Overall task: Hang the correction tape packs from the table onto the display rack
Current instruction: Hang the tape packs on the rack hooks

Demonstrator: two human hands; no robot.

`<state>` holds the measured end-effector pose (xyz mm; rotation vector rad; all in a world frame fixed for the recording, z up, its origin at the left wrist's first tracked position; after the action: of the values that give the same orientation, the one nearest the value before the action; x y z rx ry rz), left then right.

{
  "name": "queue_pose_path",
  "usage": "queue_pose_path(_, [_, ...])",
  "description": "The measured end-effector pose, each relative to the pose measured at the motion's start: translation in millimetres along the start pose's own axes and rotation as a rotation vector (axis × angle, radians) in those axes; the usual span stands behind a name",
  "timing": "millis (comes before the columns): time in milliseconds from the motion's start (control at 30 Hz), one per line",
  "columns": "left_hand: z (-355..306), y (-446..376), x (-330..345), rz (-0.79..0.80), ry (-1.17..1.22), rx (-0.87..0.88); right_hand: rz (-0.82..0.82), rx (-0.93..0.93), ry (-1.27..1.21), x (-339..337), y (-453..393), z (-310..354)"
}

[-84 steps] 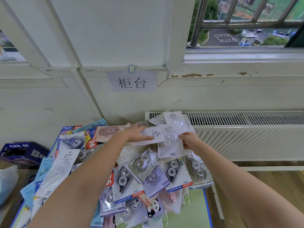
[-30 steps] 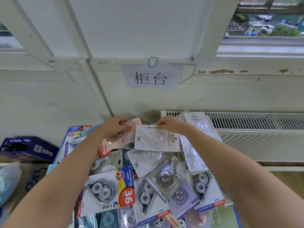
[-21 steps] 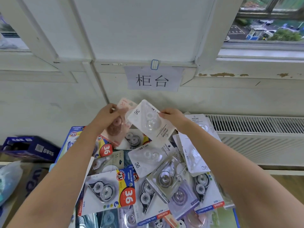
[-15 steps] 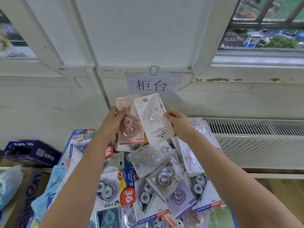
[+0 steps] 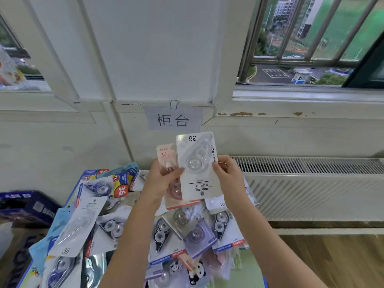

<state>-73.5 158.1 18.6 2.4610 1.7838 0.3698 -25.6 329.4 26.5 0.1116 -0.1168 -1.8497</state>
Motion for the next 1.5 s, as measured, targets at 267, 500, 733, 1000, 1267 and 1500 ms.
queue_pose_path(267, [-2,49,22,0.133,-0.192,0.031,0.37,0.0,0.286,-35,1,63])
queue_pose_path(500, [-5,72,23,0.061,0.057,0.053,0.15,-0.037,-0.245,-67,3,76])
queue_pose_path(733, [10,86,46,-0.071,0.3,0.081,-0.065,0.278,-1.12,-48,38,8])
queue_pose_path(1000, [15,95,47,-0.219,0.373,0.131,-0.168,0.173,-0.569,-20,109,-38])
queue_pose_path(1267, [4,122,5,-0.024,0.102,0.229,0.039,0.111,-0.187,19,165,-48])
queue_pose_path(1500, [-18,132,51,0.238,0.073,0.179,-0.219,-0.077,-0.291,-12,230,-14])
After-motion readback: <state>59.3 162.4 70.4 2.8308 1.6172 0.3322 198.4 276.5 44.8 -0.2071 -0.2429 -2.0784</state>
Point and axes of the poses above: each hand's wrist, its own y-axis away from the middle knuckle, its own x-axis out of the palm, z = x × y, the point moved 1 cm from there along -y, towards the middle knuckle, and after that the axes turned 10 degrees about z, right-handed, at the moved point
